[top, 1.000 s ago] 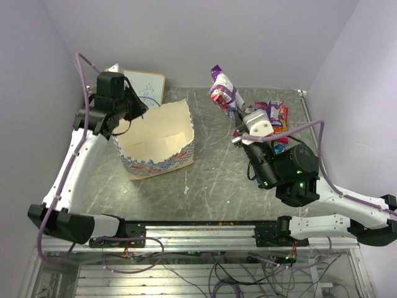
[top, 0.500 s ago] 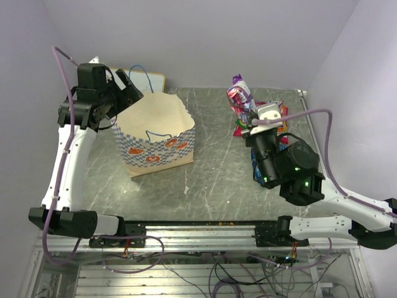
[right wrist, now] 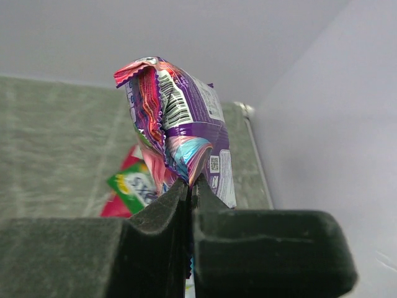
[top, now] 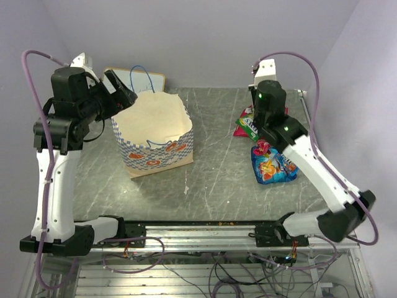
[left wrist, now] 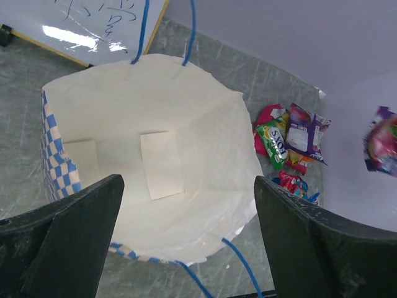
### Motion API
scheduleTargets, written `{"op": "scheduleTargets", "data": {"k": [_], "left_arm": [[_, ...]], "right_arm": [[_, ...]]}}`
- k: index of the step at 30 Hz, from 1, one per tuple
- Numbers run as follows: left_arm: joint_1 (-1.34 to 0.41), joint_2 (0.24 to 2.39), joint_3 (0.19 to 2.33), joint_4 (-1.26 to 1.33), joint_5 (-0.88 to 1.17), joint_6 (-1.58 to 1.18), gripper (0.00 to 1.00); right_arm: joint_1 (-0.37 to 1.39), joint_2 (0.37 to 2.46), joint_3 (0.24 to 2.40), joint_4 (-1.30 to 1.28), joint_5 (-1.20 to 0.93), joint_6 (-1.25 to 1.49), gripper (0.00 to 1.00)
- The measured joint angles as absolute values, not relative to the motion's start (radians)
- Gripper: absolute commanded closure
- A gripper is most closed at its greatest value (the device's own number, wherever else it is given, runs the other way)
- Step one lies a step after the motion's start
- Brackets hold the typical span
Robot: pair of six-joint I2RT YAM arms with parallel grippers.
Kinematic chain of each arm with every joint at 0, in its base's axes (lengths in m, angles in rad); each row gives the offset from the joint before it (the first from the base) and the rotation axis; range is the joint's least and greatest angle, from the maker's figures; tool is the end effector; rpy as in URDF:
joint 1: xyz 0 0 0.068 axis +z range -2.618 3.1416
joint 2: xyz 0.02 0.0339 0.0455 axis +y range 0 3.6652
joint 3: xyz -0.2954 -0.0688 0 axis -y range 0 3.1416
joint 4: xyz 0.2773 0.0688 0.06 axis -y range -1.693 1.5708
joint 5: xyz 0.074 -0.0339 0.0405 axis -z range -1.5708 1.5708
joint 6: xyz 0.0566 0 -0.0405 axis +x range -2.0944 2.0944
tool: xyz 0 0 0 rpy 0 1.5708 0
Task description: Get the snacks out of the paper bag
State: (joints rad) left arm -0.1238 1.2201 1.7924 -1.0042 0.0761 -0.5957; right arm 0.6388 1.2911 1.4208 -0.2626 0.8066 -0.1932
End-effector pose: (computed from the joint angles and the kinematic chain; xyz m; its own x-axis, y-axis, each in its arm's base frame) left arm 0.2352 -0.0336 0.5369 -0.4514 -0.5076 -0.7339 -0.0744 0.8410 -0.5359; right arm 0.2795 0.1567 0.4778 -0.1355 -0.2661 -0.9544 0.1385 0.9487 -0.2842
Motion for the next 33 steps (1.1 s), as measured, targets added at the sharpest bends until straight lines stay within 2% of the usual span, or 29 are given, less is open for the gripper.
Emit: {"op": "scheduleTargets", "data": {"k": [5, 15, 25, 33], "left_arm": [[-0.123, 1.173, 1.812, -1.04, 0.099, -0.573, 0.03], [-0.123, 1.114, 1.826, -1.11, 0.184, -0.519, 0.03], [-0.123, 1.139, 1.826, -1.153, 0.213, -0.449, 0.03], [-0.123, 1.143, 1.822, -1.15, 0.234, -0.441, 0.03]], "right_arm": [[0.454, 1.445, 1.421, -0.267, 0.78, -0.224, 1.0], [0.34, 1.668, 1.406, -0.131, 0.802, -0.369, 1.0], [0.307, 1.742, 1.363, -0.087, 0.813, -0.401, 1.0], [0.309, 1.795, 1.368, -0.151, 0.757, -0.3, 1.0]]}}
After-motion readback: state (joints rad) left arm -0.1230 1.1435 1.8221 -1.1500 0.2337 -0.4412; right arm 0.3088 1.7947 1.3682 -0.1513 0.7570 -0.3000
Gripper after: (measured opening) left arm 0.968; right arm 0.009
